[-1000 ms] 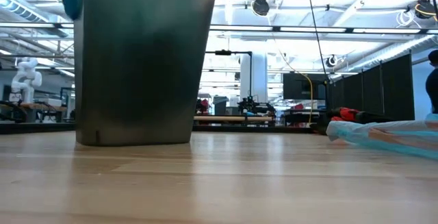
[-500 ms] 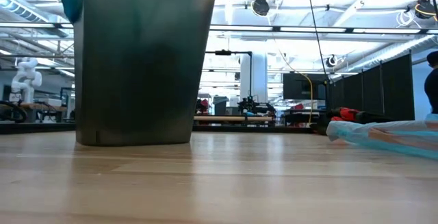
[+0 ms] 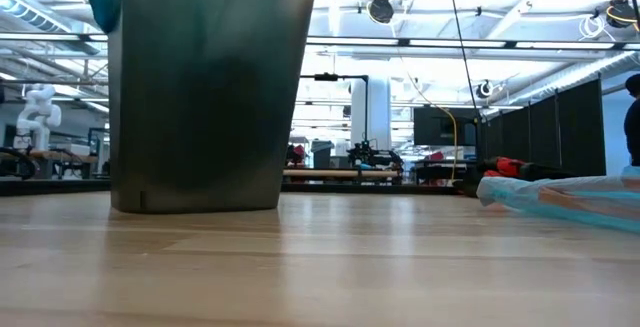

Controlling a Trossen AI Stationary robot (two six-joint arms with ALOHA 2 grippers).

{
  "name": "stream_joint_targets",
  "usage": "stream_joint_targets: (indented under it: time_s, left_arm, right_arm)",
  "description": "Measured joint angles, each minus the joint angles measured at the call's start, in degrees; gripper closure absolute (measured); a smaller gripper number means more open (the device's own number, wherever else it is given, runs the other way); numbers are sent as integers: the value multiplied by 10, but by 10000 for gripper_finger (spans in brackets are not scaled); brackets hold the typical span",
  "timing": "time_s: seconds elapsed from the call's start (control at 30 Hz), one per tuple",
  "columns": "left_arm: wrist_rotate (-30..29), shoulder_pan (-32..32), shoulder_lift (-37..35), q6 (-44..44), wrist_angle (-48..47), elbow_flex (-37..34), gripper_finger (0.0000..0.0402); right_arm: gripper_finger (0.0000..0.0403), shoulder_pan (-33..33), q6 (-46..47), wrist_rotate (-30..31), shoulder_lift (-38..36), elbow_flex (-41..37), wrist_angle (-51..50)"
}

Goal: Place trash/remove bag and relplace
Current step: Close the blue trash bag in the trash bin

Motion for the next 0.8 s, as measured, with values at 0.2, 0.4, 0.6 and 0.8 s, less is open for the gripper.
stream_joint_targets:
  time_s: [0.2,0.4,0.6,0.8]
  left_arm:
    - [54,51,37,52,3,0,264]
    - [65,72,59,76,3,0,273]
    - [66,72,59,93,5,9,372]
    - [53,72,59,68,-22,81,399]
  right_arm:
    - [403,3,4,0,0,0,-1]
    - [403,8,3,0,0,0,-1]
    - [403,9,3,-1,0,0,-1]
    - [403,9,-12,1,0,0,-2]
